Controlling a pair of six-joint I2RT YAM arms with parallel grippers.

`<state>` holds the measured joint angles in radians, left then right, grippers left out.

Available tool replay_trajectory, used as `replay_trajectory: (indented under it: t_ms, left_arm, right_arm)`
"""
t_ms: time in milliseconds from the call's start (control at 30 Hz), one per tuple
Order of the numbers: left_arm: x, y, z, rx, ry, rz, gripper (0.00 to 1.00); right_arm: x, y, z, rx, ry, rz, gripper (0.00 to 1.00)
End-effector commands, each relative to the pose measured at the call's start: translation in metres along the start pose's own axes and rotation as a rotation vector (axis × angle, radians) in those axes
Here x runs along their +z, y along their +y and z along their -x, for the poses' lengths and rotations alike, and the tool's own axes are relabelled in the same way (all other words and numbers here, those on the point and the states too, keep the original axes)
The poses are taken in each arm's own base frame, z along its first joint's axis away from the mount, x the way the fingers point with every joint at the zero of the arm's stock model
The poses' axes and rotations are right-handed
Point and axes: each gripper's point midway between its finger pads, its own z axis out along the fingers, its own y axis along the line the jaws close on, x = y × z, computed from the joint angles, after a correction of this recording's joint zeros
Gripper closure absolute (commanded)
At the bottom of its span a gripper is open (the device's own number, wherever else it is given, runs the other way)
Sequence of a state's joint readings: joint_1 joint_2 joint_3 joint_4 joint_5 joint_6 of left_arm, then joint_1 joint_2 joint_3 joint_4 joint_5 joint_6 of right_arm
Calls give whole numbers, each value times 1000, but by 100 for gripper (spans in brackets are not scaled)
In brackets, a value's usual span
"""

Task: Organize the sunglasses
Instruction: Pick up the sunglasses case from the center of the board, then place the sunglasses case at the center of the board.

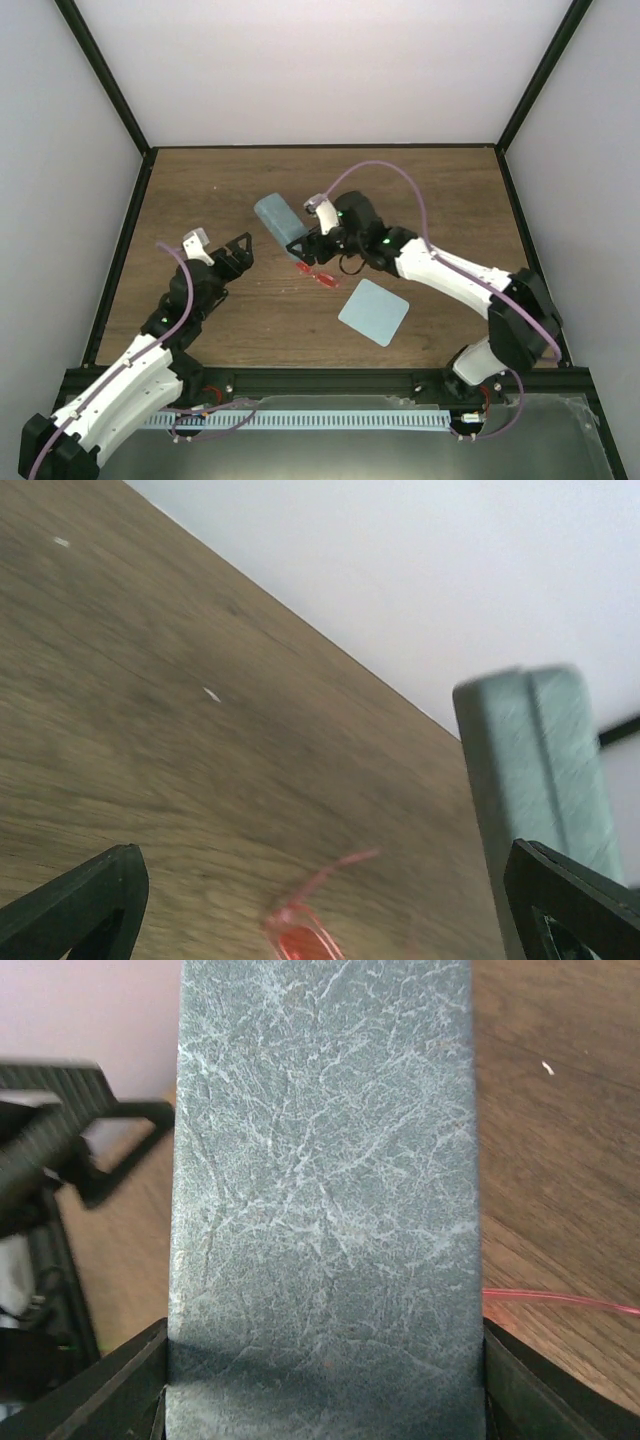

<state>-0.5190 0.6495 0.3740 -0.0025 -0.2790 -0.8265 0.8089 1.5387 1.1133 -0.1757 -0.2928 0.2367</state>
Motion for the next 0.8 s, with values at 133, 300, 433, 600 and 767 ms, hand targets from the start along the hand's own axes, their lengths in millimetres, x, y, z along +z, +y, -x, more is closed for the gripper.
replay_trajectory:
  t_ms: [133,300,433,600,767]
  left_arm:
    - [-25,-62,5,-1,-11,-375,0]
    - [-37,-77,9,8,-27,-476,0]
    - [-31,-77,1,16,4,-476,0]
    - [-24,-44,14,10,-87,-301,0]
    - [-29,14,38,-77,-203,33,4]
  right_arm:
    - [-58,45,29,9,-151,374,49]
    - [-71,47,23,44,-156,507,55]
    - [-59,41,11,93,-104,543,63]
    - [-31,31,-9,166,-9,557,65]
    - [7,22,-25,152,78,415,65]
